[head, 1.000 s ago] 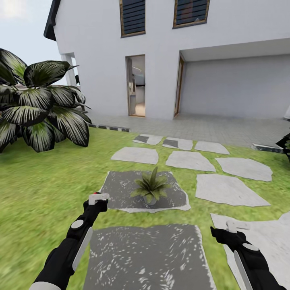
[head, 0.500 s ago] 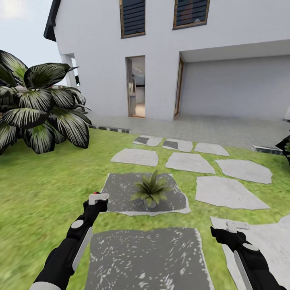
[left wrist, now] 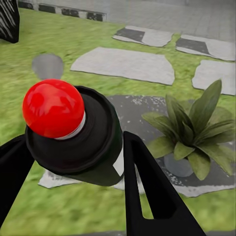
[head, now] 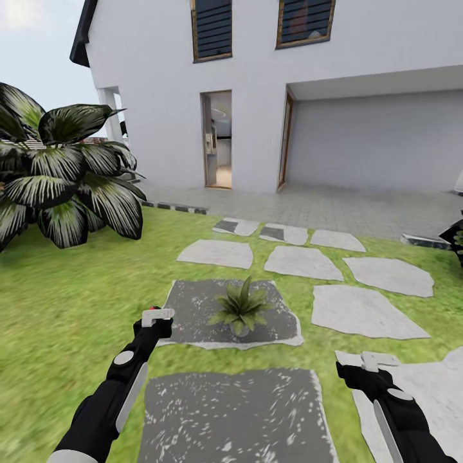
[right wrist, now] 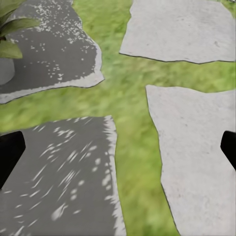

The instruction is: Pick up the pesticide atomizer in the garden and spray insectifuge to fully cover both potted plants in the garden.

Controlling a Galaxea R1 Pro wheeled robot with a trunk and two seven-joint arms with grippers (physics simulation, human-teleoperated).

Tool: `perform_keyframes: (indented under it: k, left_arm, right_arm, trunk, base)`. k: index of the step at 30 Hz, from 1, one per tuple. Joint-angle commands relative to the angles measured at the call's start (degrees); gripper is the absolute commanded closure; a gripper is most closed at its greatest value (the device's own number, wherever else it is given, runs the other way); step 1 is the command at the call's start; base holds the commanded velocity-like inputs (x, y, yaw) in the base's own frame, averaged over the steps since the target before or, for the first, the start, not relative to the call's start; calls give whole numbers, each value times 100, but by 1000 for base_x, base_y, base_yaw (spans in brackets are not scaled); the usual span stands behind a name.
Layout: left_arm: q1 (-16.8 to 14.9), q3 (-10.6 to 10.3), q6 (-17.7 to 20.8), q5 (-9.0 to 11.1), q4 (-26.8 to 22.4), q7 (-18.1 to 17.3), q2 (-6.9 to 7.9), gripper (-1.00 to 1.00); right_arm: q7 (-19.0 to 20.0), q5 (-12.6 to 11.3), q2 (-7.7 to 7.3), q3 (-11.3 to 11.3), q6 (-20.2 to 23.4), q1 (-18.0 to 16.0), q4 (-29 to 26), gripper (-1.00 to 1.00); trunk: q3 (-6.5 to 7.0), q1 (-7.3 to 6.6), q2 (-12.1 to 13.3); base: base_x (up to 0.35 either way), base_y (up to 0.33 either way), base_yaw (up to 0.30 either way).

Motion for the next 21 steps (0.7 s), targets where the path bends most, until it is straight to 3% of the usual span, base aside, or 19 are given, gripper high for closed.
perform_keyframes:
  k: [1, 21]
  left_arm:
    - [-2, -13, 28, 49, -9, 45, 2, 100]
    - [-2, -13, 28, 57, -8, 45, 2, 100]
  right_arm:
    - [-3, 5, -1, 1, 32, -3, -7, -100]
    - [-9, 5, 4, 1, 30, -3, -7, -100]
  trunk:
    - [12, -24, 39]
    - [371, -463, 841]
  base:
    - [0, 0, 0]
    - [0, 0, 0]
